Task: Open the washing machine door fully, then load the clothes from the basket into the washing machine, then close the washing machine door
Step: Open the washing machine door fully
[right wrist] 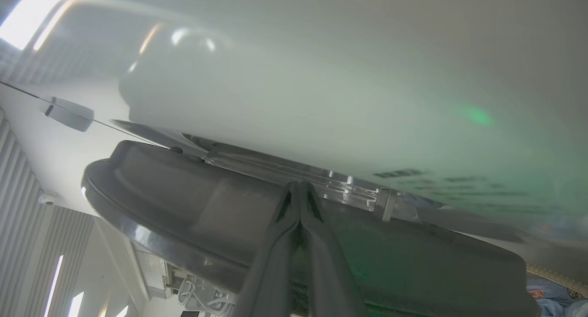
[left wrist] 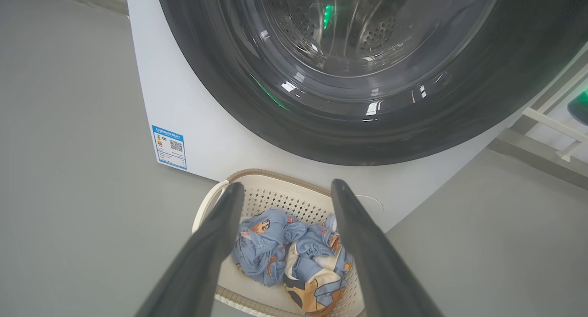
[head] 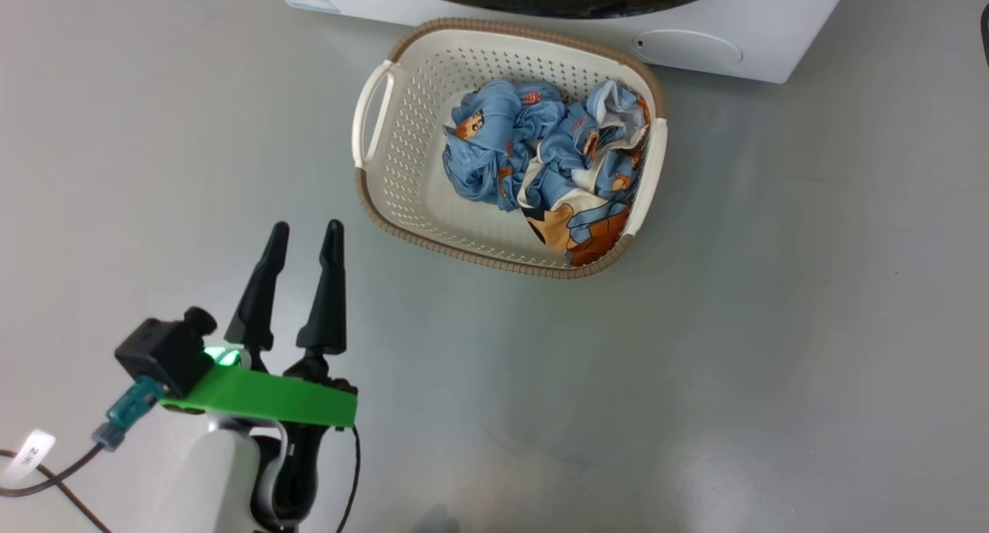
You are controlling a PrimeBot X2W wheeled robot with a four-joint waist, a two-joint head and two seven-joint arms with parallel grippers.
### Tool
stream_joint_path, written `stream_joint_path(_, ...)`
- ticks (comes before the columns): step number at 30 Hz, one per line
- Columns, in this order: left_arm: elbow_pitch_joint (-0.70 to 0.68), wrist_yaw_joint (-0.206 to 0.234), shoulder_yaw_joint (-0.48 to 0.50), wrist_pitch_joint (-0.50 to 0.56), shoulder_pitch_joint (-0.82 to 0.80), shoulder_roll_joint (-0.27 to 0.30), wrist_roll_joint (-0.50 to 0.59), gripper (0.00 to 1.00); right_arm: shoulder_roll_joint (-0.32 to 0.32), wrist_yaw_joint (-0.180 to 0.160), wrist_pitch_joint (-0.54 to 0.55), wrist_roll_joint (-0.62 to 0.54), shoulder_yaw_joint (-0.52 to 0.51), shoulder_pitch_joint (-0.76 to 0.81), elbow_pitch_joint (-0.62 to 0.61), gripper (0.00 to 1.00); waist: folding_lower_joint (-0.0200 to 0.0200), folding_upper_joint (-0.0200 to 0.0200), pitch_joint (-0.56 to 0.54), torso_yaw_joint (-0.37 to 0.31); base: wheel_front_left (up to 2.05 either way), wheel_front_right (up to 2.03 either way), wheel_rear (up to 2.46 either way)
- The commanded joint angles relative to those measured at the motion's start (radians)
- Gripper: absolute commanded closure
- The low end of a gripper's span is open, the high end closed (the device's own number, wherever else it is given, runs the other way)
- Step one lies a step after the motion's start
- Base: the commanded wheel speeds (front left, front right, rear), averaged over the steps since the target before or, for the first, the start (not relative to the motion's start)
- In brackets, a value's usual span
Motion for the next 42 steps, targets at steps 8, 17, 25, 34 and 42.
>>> stream_joint_path(8,-0.018,0.001,0.031,-0.007,-0.018,0.020,-0.001,0.00,0.041,0.006,0.025,-0.025,0.030,0.002,-0.038,1.00,-0.0001,0.0000,-0.001,0.000,0.00,0.00,0.00)
stream_joint_path(17,-0.013,0.001,0.036,-0.007,-0.012,0.020,0.008,0.00,0.060,0.006,0.047,-0.026,0.052,0.053,-0.063,1.00,-0.0001,0.0000,-0.039,-0.016,0.00,0.00,0.00)
stream_joint_path(25,-0.021,0.001,0.049,-0.007,0.015,0.033,0.043,0.00,0.081,0.006,0.080,-0.024,0.086,0.139,-0.113,1.00,-0.0001,0.0000,-0.096,-0.041,0.00,0.00,0.00)
stream_joint_path(34,-0.019,0.001,0.068,-0.007,0.064,0.039,0.083,0.00,0.105,0.006,0.110,-0.016,0.115,0.235,-0.148,1.00,-0.0001,0.0000,-0.170,-0.070,0.00,0.00,0.00)
stream_joint_path(42,-0.025,0.001,0.085,-0.007,0.127,0.062,0.116,0.00,0.137,0.006,0.136,-0.002,0.129,0.311,-0.172,1.00,-0.0001,0.0000,-0.231,-0.090,0.00,0.00,0.00)
